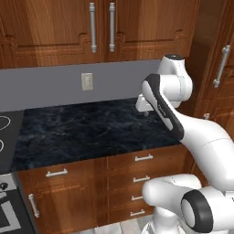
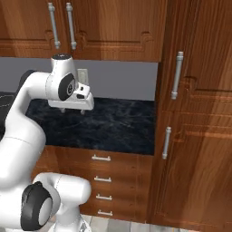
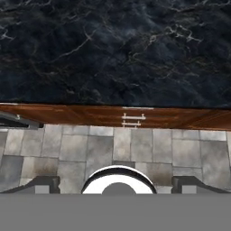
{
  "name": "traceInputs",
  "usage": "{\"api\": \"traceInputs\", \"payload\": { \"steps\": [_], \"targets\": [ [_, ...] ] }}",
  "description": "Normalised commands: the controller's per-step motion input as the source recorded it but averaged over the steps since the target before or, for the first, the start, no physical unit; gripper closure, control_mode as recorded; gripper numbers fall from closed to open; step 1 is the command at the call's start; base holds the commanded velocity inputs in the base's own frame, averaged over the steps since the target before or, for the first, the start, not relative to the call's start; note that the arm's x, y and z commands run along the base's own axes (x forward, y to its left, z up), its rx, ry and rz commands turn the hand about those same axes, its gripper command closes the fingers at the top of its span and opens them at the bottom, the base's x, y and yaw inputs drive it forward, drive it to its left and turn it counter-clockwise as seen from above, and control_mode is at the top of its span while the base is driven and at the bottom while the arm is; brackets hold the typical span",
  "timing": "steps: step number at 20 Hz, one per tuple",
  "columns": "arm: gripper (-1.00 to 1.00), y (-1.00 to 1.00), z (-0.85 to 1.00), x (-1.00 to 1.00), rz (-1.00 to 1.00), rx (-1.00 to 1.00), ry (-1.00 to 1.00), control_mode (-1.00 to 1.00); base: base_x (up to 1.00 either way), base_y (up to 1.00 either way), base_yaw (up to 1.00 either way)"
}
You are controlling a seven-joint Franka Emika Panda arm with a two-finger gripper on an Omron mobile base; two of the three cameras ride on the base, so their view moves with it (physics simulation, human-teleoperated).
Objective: Take a straw from the drawer in front and place it inside the glass cup on the dining counter.
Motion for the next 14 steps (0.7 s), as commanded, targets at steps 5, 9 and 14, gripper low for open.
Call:
{"api": "traceInputs", "payload": {
  "steps": [5, 9, 14],
  "targets": [
    [-1.00, 0.00, 0.00, 0.00, 0.00, 0.00, 0.00, 1.00, -0.02, 0.76, -0.47],
    [-1.00, 0.00, 0.00, 0.00, 0.00, 0.00, 0.00, 1.00, 0.00, 0.87, -0.52],
    [-1.00, 0.00, 0.00, 0.00, 0.00, 0.00, 0.00, 1.00, 0.00, 0.77, -0.50]
  ]
}}
